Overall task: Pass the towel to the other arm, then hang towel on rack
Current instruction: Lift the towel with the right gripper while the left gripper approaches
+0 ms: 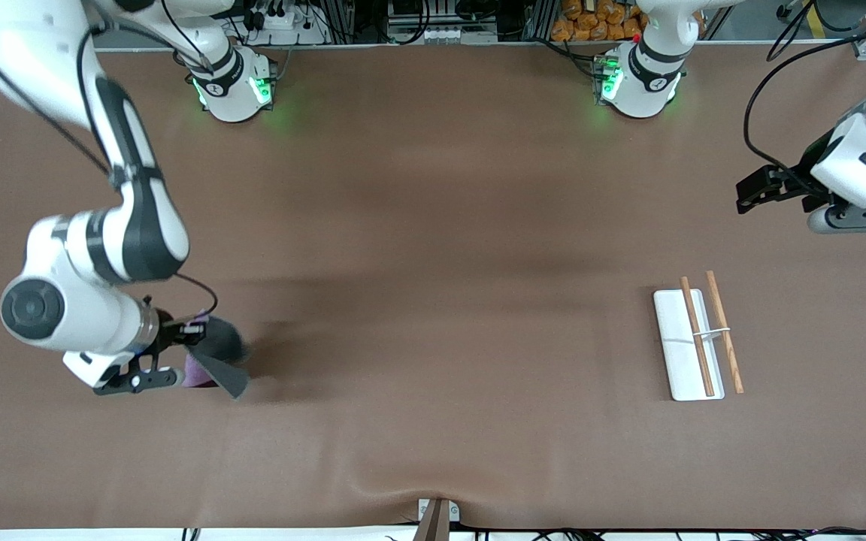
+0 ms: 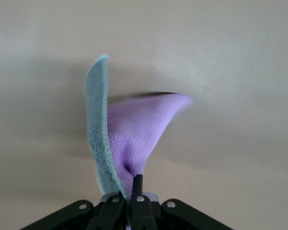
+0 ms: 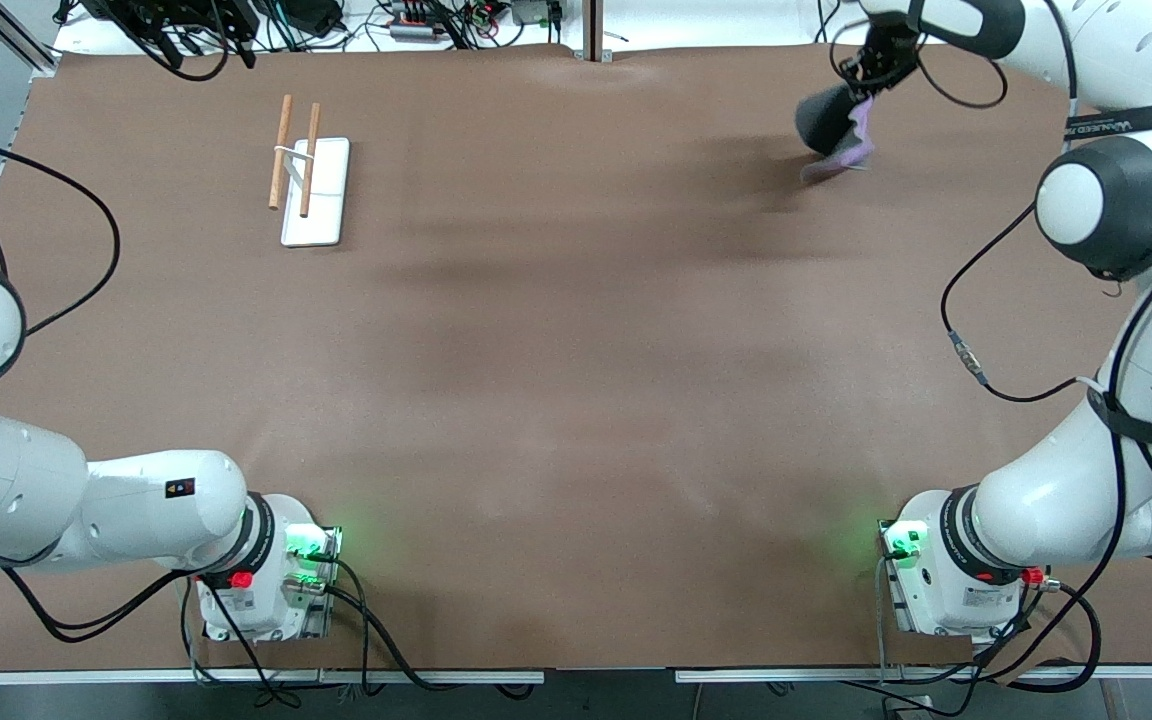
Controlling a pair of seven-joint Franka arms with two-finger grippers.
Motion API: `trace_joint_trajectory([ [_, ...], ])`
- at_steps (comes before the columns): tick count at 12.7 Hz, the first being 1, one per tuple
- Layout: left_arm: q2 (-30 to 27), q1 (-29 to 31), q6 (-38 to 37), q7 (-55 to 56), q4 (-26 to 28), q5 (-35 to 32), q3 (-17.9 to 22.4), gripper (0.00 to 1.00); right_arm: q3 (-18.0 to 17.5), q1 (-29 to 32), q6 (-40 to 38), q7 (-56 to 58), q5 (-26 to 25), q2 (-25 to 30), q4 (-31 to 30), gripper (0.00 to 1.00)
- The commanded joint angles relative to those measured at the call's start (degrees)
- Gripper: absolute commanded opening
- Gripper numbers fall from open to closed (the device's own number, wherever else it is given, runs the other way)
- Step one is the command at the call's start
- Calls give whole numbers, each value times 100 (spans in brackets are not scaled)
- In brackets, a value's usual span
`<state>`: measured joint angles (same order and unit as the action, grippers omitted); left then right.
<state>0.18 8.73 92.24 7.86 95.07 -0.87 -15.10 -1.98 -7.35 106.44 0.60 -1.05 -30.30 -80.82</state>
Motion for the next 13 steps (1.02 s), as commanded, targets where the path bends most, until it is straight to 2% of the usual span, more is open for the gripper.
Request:
trace_joint_trajectory([
  [1,131,-30,145,565,-6,43,-229,100,-100,-598,-53,-16,-27,515,-206,0],
  [4,403,-30,321,1417,-32,52,-651,100,-162,-1626,70,-51,-115,534,258,0],
  [7,763,-91,576,2305,-286,235,-854,100,-153,-2339,1235,-8,-124,315,339,0],
  [13,1326,-293,1287,4037,-437,1272,-881,100,-153,-3385,2590,1,-124,-107,357,0],
])
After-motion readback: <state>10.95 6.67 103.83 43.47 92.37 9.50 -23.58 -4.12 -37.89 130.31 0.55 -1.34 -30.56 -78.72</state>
